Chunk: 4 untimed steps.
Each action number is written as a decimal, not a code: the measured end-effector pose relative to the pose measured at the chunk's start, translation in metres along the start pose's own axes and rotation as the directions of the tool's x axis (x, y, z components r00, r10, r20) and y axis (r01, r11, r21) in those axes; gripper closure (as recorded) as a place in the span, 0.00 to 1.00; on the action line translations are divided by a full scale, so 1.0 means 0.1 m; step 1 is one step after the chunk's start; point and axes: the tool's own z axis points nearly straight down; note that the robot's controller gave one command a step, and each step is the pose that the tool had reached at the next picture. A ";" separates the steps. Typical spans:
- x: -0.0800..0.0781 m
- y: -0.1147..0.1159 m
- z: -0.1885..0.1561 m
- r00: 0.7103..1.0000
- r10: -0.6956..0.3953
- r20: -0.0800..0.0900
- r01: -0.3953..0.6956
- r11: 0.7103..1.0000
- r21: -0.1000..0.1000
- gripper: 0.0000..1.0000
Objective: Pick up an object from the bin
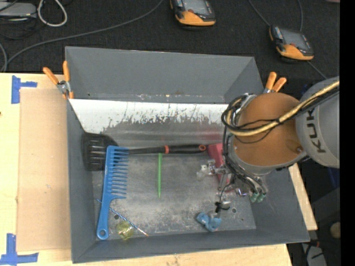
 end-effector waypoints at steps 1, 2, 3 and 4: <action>0.32 -0.34 0.16 0.980 -0.199 0.001 0.199 0.980 0.001 0.00; 0.35 -0.36 0.69 0.973 -0.233 -0.006 0.233 0.973 -0.005 0.00; 0.26 -0.26 1.01 0.998 -0.053 0.019 0.053 0.999 0.002 0.00; 0.33 -0.38 1.06 0.964 -0.267 -0.002 0.267 0.964 -0.005 1.00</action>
Offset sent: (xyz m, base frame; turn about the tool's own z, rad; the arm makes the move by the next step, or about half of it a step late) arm -0.0291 -0.0407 -0.0656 -0.2372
